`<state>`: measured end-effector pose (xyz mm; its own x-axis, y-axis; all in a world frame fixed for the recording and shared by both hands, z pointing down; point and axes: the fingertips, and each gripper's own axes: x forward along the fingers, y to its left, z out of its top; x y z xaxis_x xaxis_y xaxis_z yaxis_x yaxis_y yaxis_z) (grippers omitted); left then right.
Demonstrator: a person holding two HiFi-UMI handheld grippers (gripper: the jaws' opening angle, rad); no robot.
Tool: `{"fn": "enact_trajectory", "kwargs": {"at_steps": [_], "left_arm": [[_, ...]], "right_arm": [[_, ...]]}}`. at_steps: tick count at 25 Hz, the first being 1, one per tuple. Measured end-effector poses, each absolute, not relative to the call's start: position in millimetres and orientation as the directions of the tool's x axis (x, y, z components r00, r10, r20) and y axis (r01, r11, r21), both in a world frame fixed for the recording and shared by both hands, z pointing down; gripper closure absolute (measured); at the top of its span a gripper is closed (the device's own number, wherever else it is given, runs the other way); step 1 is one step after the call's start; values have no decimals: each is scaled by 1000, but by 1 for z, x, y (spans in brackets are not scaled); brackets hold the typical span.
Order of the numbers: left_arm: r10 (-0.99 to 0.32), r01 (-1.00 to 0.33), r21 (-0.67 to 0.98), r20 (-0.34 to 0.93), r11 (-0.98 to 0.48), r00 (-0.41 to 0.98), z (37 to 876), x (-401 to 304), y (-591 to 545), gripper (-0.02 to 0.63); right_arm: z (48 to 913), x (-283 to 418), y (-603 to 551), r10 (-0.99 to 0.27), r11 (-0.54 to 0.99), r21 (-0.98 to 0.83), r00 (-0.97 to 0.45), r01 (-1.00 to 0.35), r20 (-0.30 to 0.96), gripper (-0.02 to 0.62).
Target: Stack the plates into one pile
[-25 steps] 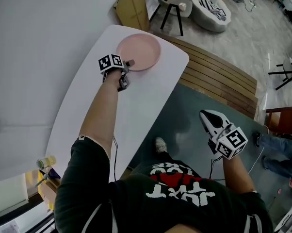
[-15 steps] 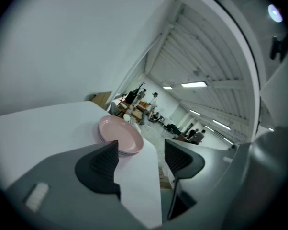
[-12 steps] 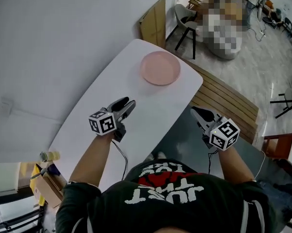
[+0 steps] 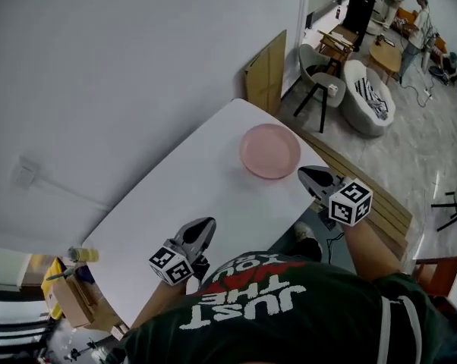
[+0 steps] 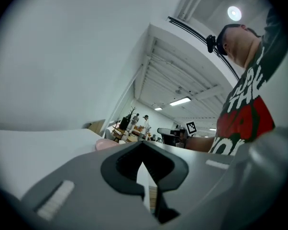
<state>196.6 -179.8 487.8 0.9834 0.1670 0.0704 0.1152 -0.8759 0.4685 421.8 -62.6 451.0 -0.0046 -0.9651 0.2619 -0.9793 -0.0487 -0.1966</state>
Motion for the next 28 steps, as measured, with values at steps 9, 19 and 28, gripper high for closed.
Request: {"fn": "enact_trajectory", "kwargs": {"at_steps": [9, 19, 28], "left_arm": [[-347, -342, 425, 68, -838, 936, 475, 333, -175, 598], [-457, -463, 355, 105, -812, 883, 448, 383, -111, 598], [-504, -485, 344, 37, -804, 863, 436, 361, -113, 598]], "right_arm": [[447, 570, -121, -867, 408, -137, -430, -902, 251, 591], [439, 587, -125, -756, 569, -198, -602, -798, 256, 591], [443, 565, -118, -753, 554, -212, -593, -805, 286, 592]]}}
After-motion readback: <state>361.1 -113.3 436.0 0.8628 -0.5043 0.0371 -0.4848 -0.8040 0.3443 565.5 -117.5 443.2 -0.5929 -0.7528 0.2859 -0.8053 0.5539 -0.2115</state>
